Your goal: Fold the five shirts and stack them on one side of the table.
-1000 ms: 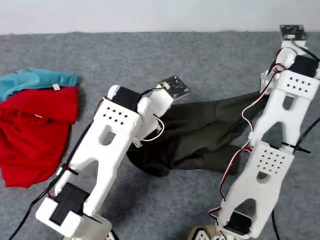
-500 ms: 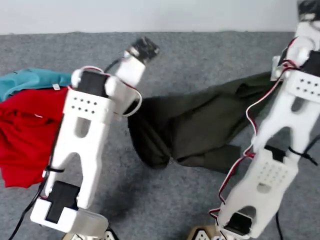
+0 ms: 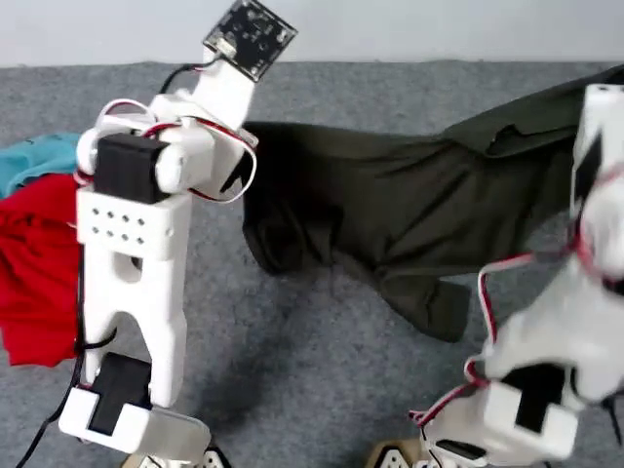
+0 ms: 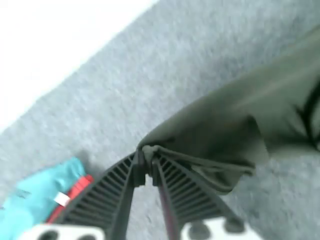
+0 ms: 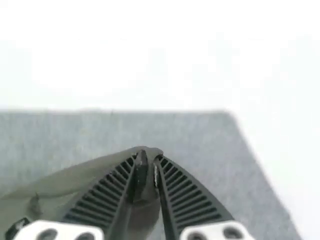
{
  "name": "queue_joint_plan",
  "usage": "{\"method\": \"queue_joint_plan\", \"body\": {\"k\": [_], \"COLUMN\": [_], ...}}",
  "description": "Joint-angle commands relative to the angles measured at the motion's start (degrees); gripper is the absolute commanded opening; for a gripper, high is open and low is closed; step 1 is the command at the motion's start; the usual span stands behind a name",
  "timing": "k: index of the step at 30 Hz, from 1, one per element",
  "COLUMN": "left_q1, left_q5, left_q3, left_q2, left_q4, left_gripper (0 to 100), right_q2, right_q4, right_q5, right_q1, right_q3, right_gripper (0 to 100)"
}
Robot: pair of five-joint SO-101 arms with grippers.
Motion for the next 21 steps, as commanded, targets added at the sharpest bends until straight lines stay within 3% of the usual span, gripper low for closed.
{"method": "queue_joint_plan", "body": {"k": [1, 9, 21], "left_q1": [-0.5, 4.4, 7.3], "left_q5": [0.0, 0.1, 0.0], "left_q3": [-8.7, -15.3, 3.6], "left_q2": [-2.5, -6.3, -31.0], "left_q4": [1.4, 1.4, 1.3], "left_gripper": [1, 1, 1], "right_q2": [-8.4, -21.6, -32.3], "right_q4": [2.3, 2.1, -0.8], "right_q5": [-1.4, -1.5, -3.4], "right_q1": [-0.4, -0.2, 0.1], "right_q3": [-0.2, -0.2, -0.3], "right_gripper": [0.9, 0.9, 0.9]}}
